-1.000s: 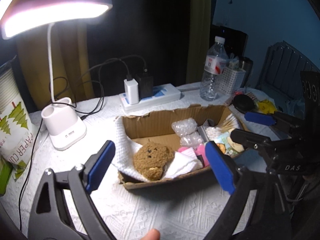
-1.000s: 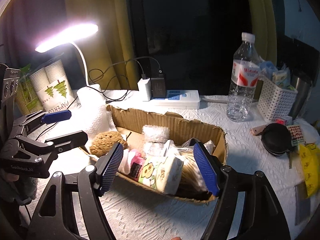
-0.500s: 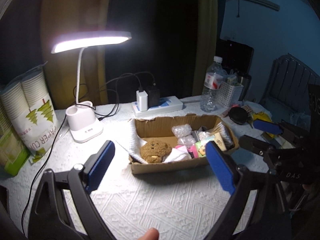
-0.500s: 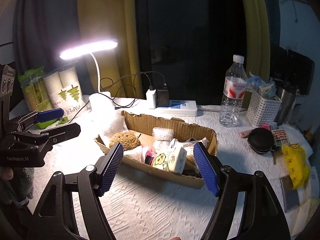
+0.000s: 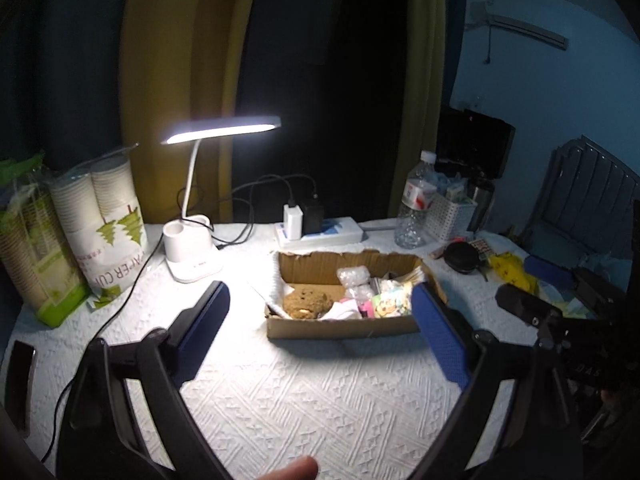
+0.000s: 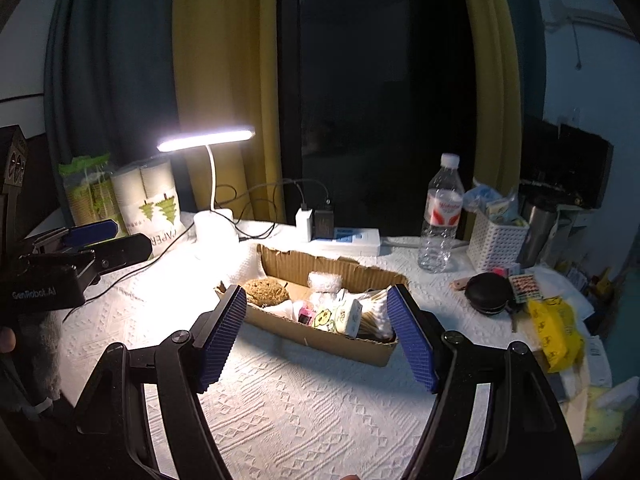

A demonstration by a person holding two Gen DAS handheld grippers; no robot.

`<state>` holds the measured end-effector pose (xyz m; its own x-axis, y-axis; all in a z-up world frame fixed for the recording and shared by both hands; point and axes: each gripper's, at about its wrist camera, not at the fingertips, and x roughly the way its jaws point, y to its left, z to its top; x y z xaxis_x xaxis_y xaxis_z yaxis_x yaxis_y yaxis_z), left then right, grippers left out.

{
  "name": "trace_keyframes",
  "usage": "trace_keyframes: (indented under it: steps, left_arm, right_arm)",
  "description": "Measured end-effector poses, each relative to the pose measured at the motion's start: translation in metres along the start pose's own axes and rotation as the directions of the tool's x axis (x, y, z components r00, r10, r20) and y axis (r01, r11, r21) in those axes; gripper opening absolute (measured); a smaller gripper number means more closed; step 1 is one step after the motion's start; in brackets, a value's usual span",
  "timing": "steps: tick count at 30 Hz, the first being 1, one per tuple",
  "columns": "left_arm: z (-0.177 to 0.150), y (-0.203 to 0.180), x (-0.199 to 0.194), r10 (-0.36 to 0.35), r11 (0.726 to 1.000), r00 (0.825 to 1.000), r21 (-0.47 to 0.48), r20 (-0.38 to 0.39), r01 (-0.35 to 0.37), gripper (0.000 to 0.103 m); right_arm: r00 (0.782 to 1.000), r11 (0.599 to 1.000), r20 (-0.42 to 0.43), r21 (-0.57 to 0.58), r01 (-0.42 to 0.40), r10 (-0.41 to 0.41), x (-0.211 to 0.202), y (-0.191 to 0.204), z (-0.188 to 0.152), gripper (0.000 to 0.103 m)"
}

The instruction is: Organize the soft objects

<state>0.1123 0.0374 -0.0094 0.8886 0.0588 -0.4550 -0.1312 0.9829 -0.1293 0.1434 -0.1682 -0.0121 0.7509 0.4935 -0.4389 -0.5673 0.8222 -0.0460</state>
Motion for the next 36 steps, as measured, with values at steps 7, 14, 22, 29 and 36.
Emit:
trace_keyframes:
  steps: [7,14,22,29,36]
  left_arm:
    - [0.002,-0.009,-0.03,0.026,1.0,0.999,0.012,0.046,-0.026,0.093]
    - [0.002,-0.019,-0.049,0.027,0.999,0.997,0.034,0.067,-0.029,0.093]
    - [0.0,-0.03,-0.059,0.017,0.999,0.996,0.044,0.083,-0.021,0.093]
    - [0.004,-0.03,-0.064,0.024,0.999,0.995,0.035,0.098,-0.028,0.093]
    - [0.008,-0.032,-0.06,0.032,0.999,0.995,0.033,0.099,-0.036,0.093]
  right_arm:
    - [0.998,0.999,0.055,-0.012,0.033,-0.033,-0.037,0.005,0.008,0.076]
    - [0.994,0.998,0.093,-0.018,0.059,-0.057,-0.066,0.006,0.009,0.076]
    - [0.994,0.998,0.097,-0.013,0.06,-0.058,-0.074,0.002,0.005,0.076]
    - [0.994,0.999,0.103,-0.014,0.048,-0.047,-0.073,0.002,0.005,0.076]
    - [0.993,0.999,0.105,-0.005,0.049,-0.048,-0.072,0.0,0.007,0.076]
